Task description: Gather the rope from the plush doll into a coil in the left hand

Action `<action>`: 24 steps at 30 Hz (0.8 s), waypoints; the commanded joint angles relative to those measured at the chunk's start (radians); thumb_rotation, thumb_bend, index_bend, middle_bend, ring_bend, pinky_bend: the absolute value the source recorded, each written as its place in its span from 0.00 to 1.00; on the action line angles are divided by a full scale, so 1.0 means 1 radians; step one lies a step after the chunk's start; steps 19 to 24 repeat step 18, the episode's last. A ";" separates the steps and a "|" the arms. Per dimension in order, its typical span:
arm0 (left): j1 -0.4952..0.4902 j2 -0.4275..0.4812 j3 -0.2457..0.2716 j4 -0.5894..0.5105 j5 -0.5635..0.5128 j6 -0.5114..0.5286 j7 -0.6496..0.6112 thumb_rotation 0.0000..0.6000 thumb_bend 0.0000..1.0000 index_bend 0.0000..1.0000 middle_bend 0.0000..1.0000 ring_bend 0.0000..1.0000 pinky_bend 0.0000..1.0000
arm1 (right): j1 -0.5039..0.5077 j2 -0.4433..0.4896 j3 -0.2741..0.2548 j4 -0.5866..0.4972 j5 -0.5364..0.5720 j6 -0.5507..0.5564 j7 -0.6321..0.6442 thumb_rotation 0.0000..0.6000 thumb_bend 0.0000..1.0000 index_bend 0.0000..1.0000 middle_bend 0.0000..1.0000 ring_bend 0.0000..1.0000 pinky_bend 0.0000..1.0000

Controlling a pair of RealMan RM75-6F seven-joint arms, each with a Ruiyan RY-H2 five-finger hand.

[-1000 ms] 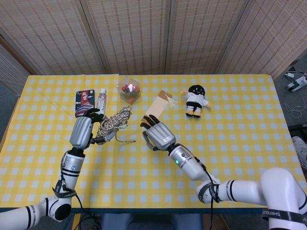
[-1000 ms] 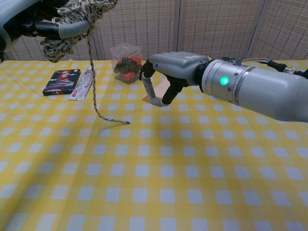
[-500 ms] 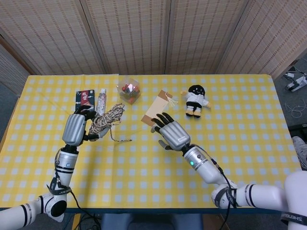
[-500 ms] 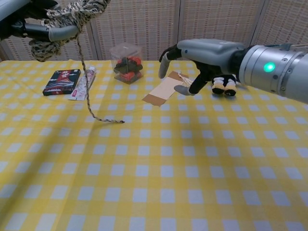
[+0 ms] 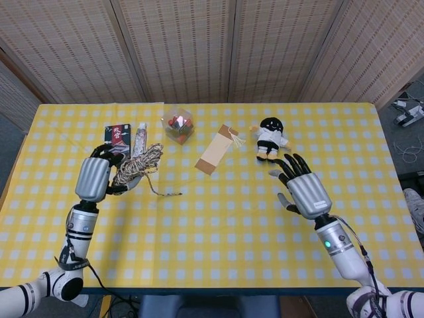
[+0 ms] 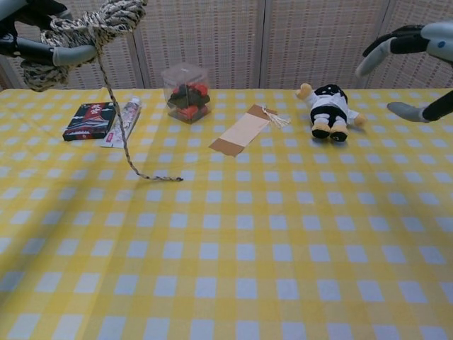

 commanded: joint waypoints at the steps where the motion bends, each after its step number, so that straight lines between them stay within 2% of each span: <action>1: 0.006 0.013 0.003 -0.011 -0.011 -0.005 0.013 0.66 0.23 0.74 0.75 0.53 0.23 | -0.092 0.053 -0.047 0.006 -0.067 0.091 0.046 1.00 0.38 0.24 0.16 0.00 0.08; 5: 0.010 0.021 0.004 -0.017 -0.022 -0.006 0.030 0.66 0.23 0.74 0.75 0.53 0.23 | -0.177 0.078 -0.075 0.031 -0.095 0.162 0.096 1.00 0.38 0.24 0.19 0.02 0.11; 13: 0.020 0.024 0.008 -0.007 -0.028 0.001 0.036 0.66 0.23 0.74 0.75 0.53 0.23 | -0.323 0.100 -0.105 0.070 -0.147 0.284 0.136 1.00 0.38 0.24 0.19 0.02 0.11; 18: 0.024 0.024 0.010 0.000 -0.030 0.003 0.037 0.67 0.23 0.74 0.75 0.53 0.23 | -0.368 0.094 -0.099 0.092 -0.166 0.306 0.160 1.00 0.38 0.24 0.19 0.03 0.11; 24: 0.024 0.024 0.010 0.000 -0.030 0.003 0.037 0.67 0.23 0.74 0.75 0.53 0.23 | -0.368 0.094 -0.099 0.092 -0.166 0.306 0.160 1.00 0.38 0.24 0.19 0.03 0.11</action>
